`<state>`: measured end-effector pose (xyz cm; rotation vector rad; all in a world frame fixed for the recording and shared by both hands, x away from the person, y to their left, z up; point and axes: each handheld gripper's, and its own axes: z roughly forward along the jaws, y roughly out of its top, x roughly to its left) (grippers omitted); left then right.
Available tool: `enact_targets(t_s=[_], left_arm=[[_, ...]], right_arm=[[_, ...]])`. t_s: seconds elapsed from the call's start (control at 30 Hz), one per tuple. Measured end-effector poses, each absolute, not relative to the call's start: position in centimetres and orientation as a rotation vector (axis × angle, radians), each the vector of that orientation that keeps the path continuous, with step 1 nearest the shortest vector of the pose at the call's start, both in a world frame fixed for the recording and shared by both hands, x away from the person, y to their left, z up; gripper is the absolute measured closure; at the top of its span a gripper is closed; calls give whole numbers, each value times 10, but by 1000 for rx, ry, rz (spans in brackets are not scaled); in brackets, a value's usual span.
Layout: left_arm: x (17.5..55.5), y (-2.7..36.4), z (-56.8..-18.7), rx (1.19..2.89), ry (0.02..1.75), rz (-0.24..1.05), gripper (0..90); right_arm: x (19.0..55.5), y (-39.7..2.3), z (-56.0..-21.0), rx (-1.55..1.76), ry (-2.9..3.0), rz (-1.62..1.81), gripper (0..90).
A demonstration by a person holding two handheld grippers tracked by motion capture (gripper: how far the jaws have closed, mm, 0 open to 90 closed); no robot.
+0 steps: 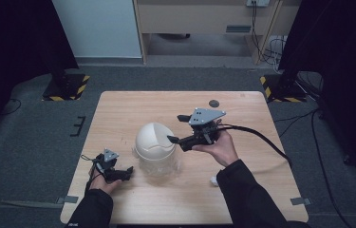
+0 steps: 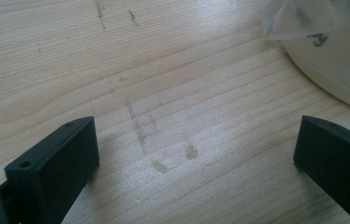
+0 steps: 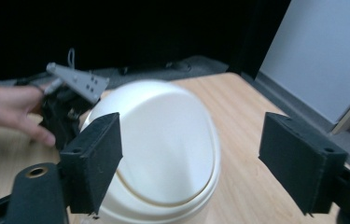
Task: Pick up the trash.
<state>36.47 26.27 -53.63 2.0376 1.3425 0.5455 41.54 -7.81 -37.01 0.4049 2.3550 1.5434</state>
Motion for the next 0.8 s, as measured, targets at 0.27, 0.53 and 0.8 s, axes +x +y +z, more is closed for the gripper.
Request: enact_targets(t_s=[0.27,0.53,0.8], left_arm=[[365,263,-536,2038,1342,545,0],[365,263,-536,2038,1342,545,0],[365,263,-536,2038,1342,546,0]], right_arm=[[412,-67,-384,389,2425,1530,231],[407,-58,-398,366,2501,1505,252],[405,-52,-408,354,2560,1482,252]])
